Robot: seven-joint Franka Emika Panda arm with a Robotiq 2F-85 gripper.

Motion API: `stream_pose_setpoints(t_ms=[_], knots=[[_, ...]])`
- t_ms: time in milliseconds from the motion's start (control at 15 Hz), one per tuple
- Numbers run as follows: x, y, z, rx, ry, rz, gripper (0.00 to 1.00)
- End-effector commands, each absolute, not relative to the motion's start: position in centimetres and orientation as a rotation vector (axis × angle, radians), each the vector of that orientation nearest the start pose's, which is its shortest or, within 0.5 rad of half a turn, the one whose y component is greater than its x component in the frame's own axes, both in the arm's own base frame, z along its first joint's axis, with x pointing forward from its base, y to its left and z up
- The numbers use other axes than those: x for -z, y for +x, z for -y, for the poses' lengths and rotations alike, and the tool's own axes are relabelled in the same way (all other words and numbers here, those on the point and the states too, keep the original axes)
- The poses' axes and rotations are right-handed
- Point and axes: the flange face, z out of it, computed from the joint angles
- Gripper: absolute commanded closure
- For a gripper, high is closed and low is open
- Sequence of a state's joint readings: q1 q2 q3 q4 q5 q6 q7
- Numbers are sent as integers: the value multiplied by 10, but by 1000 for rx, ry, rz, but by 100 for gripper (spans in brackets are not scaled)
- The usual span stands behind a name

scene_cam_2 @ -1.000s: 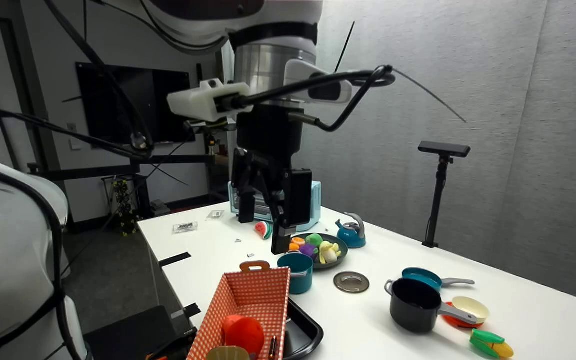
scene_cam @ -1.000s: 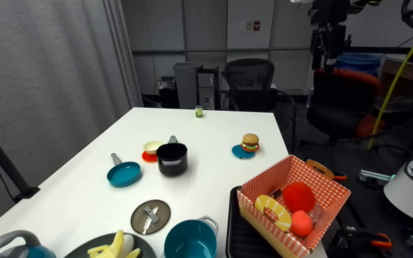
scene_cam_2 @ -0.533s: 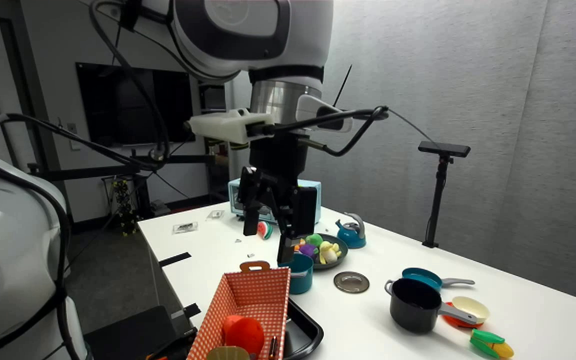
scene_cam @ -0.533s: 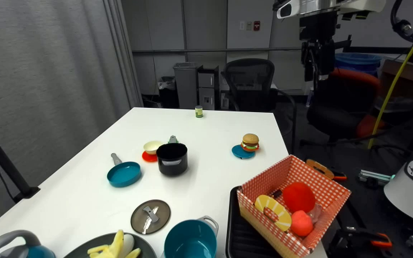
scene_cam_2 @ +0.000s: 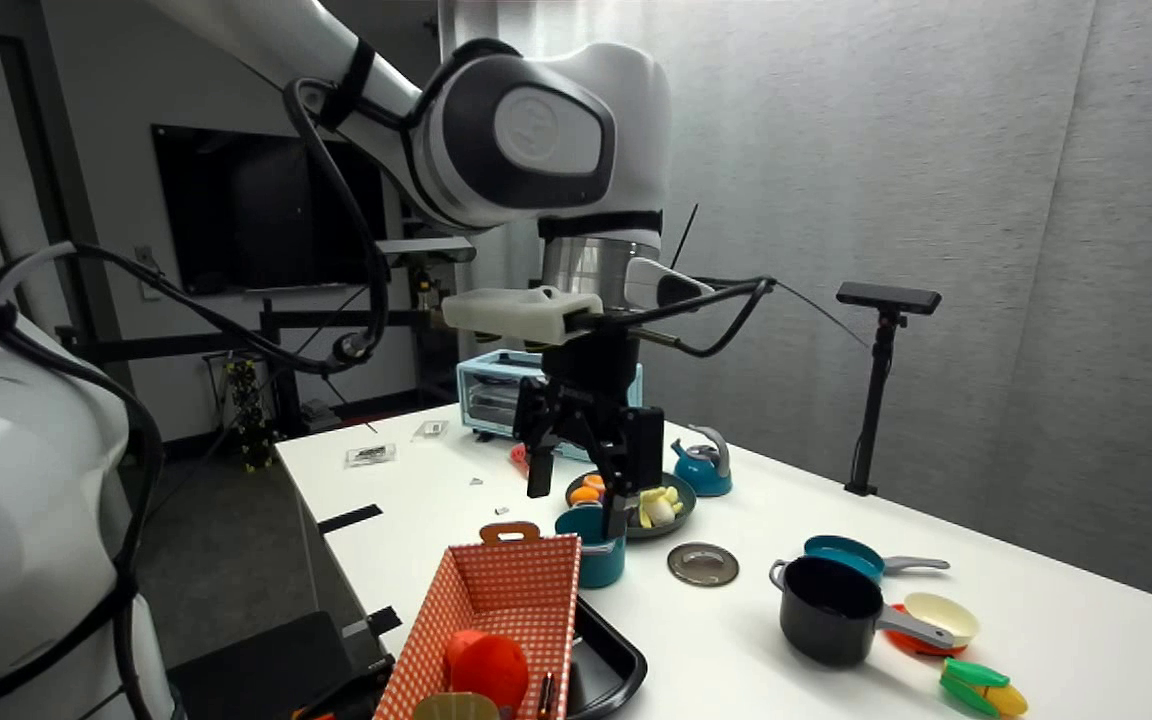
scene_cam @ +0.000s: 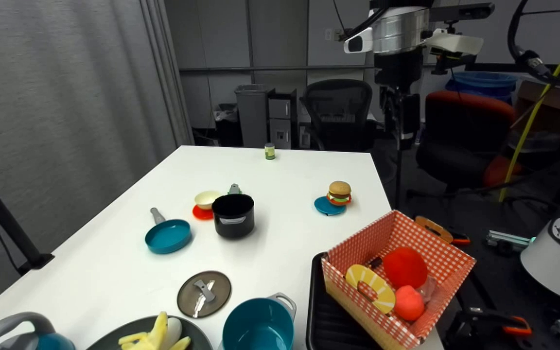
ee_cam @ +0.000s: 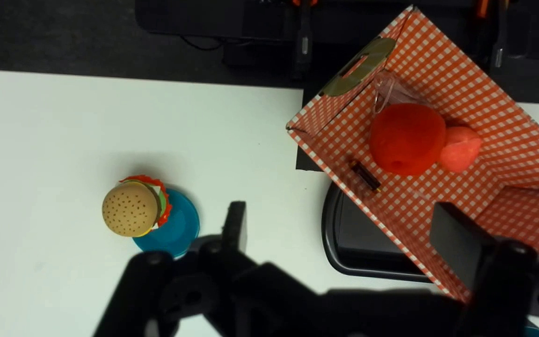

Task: Pick up the lid from the table and put it on the black pot

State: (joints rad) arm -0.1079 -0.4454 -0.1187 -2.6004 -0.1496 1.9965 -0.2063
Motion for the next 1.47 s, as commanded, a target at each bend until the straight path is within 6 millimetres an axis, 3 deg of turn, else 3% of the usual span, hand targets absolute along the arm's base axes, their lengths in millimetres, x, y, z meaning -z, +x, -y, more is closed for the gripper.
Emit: stream_pose_setpoints(t_ms=[0,667,1000,1400], knots=[[-371,400,73,-281,-3216,108,0],[-304,484,5,-385,-3248,231,0],[-289,520,-9,-326,-3263,278,6],[-282,542,-12,-238,-3265,288,7]])
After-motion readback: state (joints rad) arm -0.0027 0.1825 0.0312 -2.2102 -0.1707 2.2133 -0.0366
